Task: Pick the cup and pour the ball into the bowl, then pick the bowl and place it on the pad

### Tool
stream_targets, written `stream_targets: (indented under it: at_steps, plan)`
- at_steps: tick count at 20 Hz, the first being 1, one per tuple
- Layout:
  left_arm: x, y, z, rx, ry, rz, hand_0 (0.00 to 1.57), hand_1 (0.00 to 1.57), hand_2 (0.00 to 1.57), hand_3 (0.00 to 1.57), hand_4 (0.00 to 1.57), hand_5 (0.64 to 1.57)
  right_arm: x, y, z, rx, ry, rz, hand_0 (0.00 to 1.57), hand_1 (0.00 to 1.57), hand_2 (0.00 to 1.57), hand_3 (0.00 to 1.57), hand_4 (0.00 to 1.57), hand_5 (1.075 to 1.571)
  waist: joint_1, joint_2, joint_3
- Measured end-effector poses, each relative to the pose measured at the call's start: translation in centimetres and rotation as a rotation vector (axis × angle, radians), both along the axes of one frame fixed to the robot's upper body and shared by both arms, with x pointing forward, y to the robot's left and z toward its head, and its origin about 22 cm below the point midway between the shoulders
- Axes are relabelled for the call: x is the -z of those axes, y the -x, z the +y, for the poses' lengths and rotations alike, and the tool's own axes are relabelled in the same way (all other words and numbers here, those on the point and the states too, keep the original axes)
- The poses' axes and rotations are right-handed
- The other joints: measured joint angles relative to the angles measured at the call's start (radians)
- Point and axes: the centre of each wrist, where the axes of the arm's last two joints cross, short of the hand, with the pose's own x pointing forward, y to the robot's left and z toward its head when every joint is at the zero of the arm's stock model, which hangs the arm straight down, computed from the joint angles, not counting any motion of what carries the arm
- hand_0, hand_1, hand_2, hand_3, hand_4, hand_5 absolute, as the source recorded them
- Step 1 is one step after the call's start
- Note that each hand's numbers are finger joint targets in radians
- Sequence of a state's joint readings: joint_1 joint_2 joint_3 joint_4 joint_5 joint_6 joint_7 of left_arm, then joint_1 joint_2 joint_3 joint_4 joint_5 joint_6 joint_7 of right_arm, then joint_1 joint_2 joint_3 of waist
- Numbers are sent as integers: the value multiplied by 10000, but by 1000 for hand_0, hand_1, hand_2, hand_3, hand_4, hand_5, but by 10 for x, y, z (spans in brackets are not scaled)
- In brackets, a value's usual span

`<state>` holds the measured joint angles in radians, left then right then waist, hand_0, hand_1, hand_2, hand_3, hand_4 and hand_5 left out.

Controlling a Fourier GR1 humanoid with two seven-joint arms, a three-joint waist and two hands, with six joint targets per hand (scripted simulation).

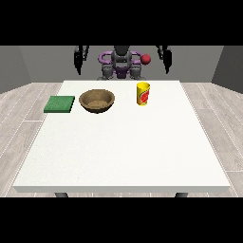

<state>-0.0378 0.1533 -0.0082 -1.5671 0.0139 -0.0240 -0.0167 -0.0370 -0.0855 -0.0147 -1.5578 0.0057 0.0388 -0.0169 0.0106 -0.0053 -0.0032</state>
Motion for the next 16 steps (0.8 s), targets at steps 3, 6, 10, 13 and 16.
stream_targets:
  at_steps: [3,6,10,13,16]
  plan:
    - [-11,-1,3,-1,-105,-136,0,0,0,0,0,1570,-10,-1,-4,22,147,-96,0,0,327,492,846,1565,11,-984,11]
    - [-23,-2,6,2,-223,-201,0,0,0,0,0,1570,-20,-1,-8,75,294,-75,0,0,327,492,846,1565,3,-1883,22]
    - [-37,-19,-23,-22,2030,-742,0,0,0,0,0,1569,-37,-9,42,-134,-1173,-554,0,0,272,412,841,1567,-117,-1893,23]
    - [-48,-31,-30,-110,2778,-944,0,0,0,0,0,1570,-58,-10,76,-210,-1713,-806,0,0,253,411,836,1567,-187,-1734,24]
    - [-59,-39,-32,-130,3073,-1299,0,0,0,0,0,1567,-77,-7,98,-178,-1909,-1221,0,0,352,476,821,1566,-242,-1378,25]
